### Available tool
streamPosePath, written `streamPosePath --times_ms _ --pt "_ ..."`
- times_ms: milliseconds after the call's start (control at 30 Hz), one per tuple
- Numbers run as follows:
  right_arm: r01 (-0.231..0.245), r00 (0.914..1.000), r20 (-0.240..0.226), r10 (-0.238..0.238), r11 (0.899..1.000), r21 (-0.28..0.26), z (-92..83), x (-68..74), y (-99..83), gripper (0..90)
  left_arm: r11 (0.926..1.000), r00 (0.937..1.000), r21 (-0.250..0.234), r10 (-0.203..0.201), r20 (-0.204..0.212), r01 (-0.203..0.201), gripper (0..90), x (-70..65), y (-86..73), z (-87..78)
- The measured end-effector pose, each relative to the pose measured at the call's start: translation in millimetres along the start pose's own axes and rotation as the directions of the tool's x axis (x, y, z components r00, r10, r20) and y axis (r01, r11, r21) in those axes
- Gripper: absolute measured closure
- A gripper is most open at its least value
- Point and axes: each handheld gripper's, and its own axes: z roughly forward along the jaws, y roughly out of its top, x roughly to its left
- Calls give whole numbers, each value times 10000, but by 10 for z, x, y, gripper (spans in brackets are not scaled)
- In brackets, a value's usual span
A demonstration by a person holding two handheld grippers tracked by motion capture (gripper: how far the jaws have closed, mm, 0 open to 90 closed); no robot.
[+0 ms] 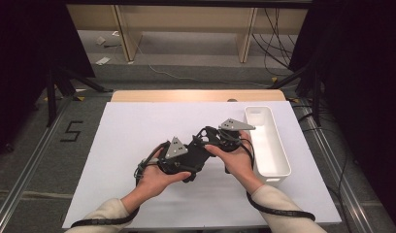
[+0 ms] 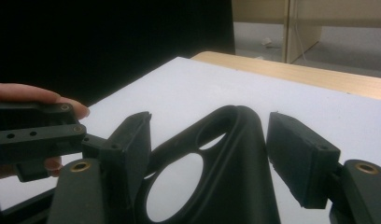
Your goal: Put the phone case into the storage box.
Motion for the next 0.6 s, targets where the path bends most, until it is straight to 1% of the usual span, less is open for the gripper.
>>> streamPosePath --times_ms 200,333,433,600 --pt "-131 9999 -59 132 9999 104 7 5 2 360 10000 10000 -88 29 -45 -30 158 -3 3 1" --pt "-182 9998 -116 184 9998 123 -2 11 10 404 9999 9999 -142 69 -81 -71 157 -6 5 6" --pt "-303 9993 -191 306 9995 130 -6 14 15 450 9998 9999 -187 86 -98 -87 157 -9 6 10" --pt "-513 9983 -290 515 9987 55 -12 14 15 493 9997 9999 -252 75 -116 -78 157 -19 7 13"
